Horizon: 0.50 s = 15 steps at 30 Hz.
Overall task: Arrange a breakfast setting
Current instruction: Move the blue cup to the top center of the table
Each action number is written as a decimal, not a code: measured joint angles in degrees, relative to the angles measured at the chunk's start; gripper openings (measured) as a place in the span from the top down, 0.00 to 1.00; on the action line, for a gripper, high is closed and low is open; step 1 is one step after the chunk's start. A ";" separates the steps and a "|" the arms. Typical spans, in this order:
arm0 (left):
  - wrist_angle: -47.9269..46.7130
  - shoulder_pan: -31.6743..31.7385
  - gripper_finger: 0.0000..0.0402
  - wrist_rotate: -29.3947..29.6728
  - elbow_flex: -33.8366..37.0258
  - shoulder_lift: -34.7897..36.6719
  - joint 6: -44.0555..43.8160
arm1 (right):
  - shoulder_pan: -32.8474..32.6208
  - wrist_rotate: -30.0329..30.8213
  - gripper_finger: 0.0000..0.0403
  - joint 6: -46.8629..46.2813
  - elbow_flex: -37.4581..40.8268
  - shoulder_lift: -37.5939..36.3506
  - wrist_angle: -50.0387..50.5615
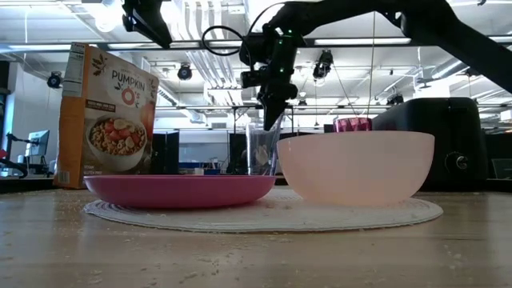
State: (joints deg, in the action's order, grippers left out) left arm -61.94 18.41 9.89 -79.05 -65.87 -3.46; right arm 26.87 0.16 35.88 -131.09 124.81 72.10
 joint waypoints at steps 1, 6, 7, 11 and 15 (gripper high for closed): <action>0.00 0.00 0.68 0.00 0.00 0.00 0.00 | 0.00 -0.01 0.88 0.00 0.00 0.00 -0.03; -0.01 0.00 0.68 0.00 0.00 -0.02 0.00 | 0.00 -0.04 0.88 -0.68 0.00 0.00 -0.16; 0.01 0.00 0.68 0.00 0.00 -0.02 0.00 | 0.00 -0.02 0.88 -0.77 0.00 0.00 -0.15; -0.01 0.00 0.68 0.00 0.00 -0.02 -0.02 | 0.00 0.02 0.88 -1.41 0.02 -0.14 -0.02; -0.09 -0.01 0.68 0.00 0.00 -0.02 -0.27 | -0.11 1.28 0.88 -1.42 0.09 -1.30 0.34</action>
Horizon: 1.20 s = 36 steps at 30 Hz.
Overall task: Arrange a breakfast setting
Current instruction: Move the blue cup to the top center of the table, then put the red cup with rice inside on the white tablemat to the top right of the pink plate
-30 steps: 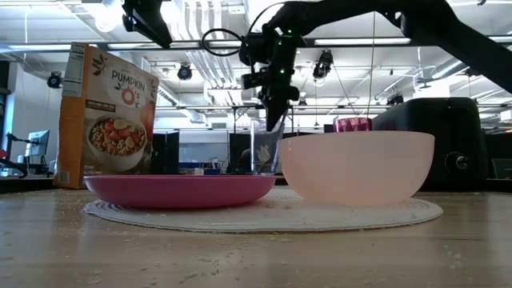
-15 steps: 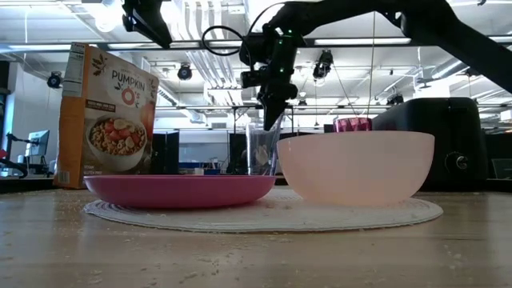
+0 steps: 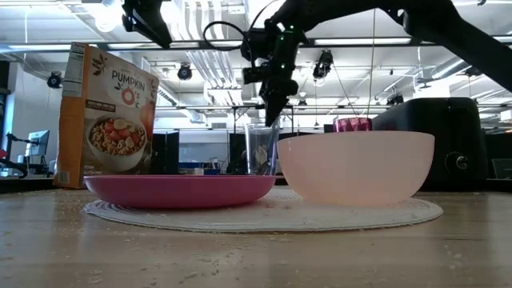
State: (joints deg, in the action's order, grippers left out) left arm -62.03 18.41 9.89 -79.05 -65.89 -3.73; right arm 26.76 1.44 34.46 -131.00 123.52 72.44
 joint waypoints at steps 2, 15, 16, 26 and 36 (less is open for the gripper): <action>-0.16 0.01 0.68 0.00 0.00 0.00 -0.19 | 0.00 0.10 0.88 -0.04 0.00 -0.93 0.31; -0.83 0.00 0.68 0.00 0.00 0.00 -0.82 | 0.03 1.63 0.88 -10.74 0.00 -8.83 7.56; -0.83 0.00 0.68 0.00 0.00 0.00 -0.82 | 0.20 1.62 0.88 -12.82 0.00 -9.63 8.26; -0.80 -0.01 0.68 0.00 0.00 0.00 -0.82 | 1.77 1.52 0.88 -28.58 3.33 -14.71 17.41; -0.80 0.01 0.68 -0.01 0.00 0.00 -0.82 | 3.93 9.91 0.88 -37.14 15.83 -16.54 17.64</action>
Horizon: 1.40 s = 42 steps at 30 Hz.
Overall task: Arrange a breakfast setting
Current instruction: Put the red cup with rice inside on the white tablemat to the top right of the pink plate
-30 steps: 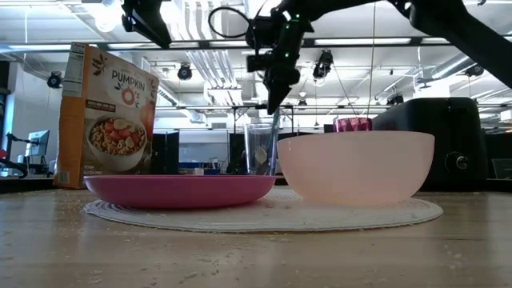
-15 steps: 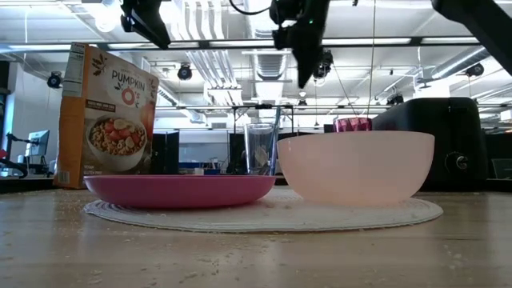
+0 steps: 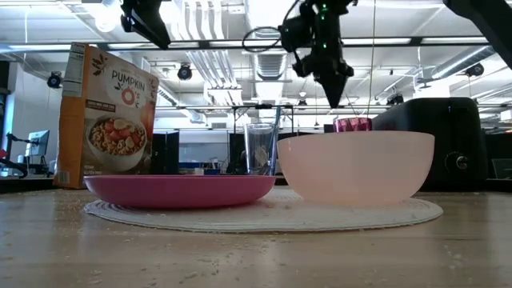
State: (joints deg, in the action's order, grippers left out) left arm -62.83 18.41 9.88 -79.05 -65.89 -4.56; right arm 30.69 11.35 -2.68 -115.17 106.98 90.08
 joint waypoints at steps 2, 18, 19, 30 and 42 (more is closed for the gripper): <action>0.00 -0.01 0.68 0.00 0.00 0.00 0.00 | 0.34 0.56 0.88 -0.19 1.89 -0.04 -0.02; 0.02 0.00 0.68 -0.01 0.02 -0.02 0.00 | 0.71 0.66 0.81 0.29 8.24 -0.93 -0.04; 0.02 0.00 0.68 -0.02 0.02 -0.02 0.00 | 0.71 0.60 0.79 0.30 8.29 -1.06 -0.04; 0.02 -0.01 0.68 0.01 0.04 -0.02 0.64 | 0.85 0.66 0.64 -1.95 8.53 -2.93 -0.64; 0.02 -0.02 0.68 0.00 0.07 -0.04 0.85 | 4.61 0.73 0.64 -3.19 13.06 -2.23 -4.56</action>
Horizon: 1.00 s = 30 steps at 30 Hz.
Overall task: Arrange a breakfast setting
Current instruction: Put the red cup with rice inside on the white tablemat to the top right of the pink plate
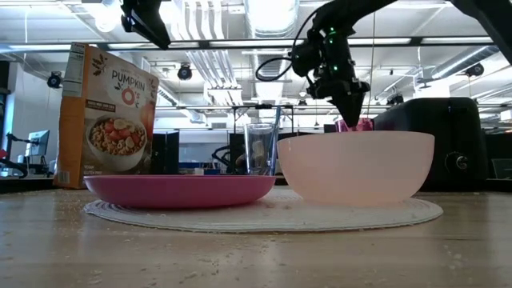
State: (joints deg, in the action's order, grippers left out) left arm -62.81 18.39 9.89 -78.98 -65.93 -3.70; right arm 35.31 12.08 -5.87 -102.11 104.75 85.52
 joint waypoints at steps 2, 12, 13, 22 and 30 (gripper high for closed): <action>0.00 0.01 0.68 0.00 0.00 0.00 0.00 | 0.24 -0.06 0.66 0.85 0.67 0.00 -0.54; -0.01 0.02 0.68 -0.02 0.00 0.00 0.00 | 0.24 -5.22 0.86 5.02 2.17 0.31 -2.21; -0.02 0.01 0.68 0.00 0.00 0.00 0.00 | 0.24 -5.59 0.90 5.04 2.17 0.31 -2.17; -0.02 0.01 0.68 -0.02 0.00 0.00 0.00 | -0.70 -9.10 0.98 5.90 2.17 0.20 -1.70; 0.00 0.00 0.68 0.00 0.00 0.00 0.00 | -8.26 -10.82 0.98 7.97 2.17 0.00 -0.84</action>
State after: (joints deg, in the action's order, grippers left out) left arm -62.81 18.40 9.89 -78.98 -65.93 -3.70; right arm 27.04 1.26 2.10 -99.94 104.75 84.68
